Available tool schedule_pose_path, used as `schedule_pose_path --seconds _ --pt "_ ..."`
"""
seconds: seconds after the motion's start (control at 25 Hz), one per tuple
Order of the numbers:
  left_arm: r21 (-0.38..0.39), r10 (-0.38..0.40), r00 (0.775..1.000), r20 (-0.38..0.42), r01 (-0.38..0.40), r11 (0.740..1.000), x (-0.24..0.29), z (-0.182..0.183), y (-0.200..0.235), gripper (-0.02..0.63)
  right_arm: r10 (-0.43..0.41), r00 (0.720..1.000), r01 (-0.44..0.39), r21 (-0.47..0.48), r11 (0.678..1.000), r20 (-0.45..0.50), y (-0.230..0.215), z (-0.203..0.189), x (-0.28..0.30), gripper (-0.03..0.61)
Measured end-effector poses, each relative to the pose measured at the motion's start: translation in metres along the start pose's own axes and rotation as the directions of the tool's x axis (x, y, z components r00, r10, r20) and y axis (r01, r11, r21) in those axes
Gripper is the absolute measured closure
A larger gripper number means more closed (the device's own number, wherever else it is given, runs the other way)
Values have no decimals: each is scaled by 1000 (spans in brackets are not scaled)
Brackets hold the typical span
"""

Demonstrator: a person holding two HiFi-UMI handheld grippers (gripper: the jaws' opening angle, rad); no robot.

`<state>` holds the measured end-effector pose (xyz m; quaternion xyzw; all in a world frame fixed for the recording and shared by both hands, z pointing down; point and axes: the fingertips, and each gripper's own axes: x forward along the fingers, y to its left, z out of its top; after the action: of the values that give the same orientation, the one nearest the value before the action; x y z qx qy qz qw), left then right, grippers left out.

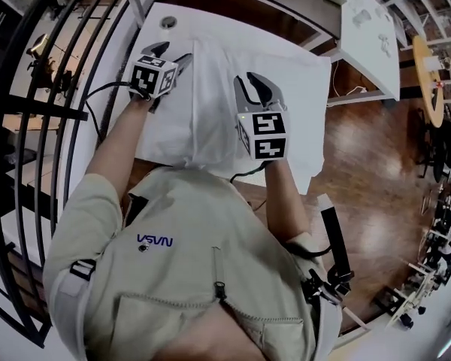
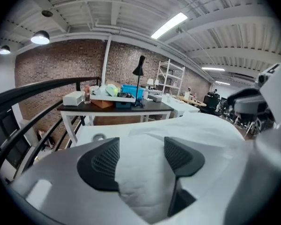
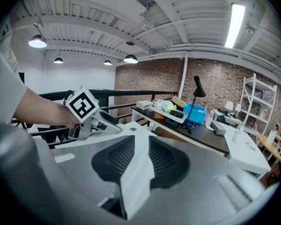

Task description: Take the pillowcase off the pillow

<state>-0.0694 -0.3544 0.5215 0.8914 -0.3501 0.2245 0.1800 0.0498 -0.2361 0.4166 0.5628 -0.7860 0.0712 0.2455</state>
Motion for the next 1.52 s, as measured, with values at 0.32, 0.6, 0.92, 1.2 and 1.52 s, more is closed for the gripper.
schedule_pose_path --seconds 0.32,0.6,0.92,1.2,1.52 --pt "-1 -124 990 -69 124 992 2 -45 -30 531 58 993 -64 -63 996 -103 -3 24 88 480" --pt "94 -135 987 84 127 987 -44 -31 -68 577 123 930 -168 -102 980 -347 15 -21 152 416" --pt "104 -156 969 193 137 985 -99 -8 -84 586 -91 932 -12 -282 959 -350 -25 -18 142 569" --pt "-69 -149 936 320 180 981 -127 -5 -53 589 -273 888 193 -238 952 -371 -113 -48 104 569" --pt "-170 -69 968 242 112 979 -73 -26 -5 595 -285 886 230 -186 955 -365 -116 -75 105 568"
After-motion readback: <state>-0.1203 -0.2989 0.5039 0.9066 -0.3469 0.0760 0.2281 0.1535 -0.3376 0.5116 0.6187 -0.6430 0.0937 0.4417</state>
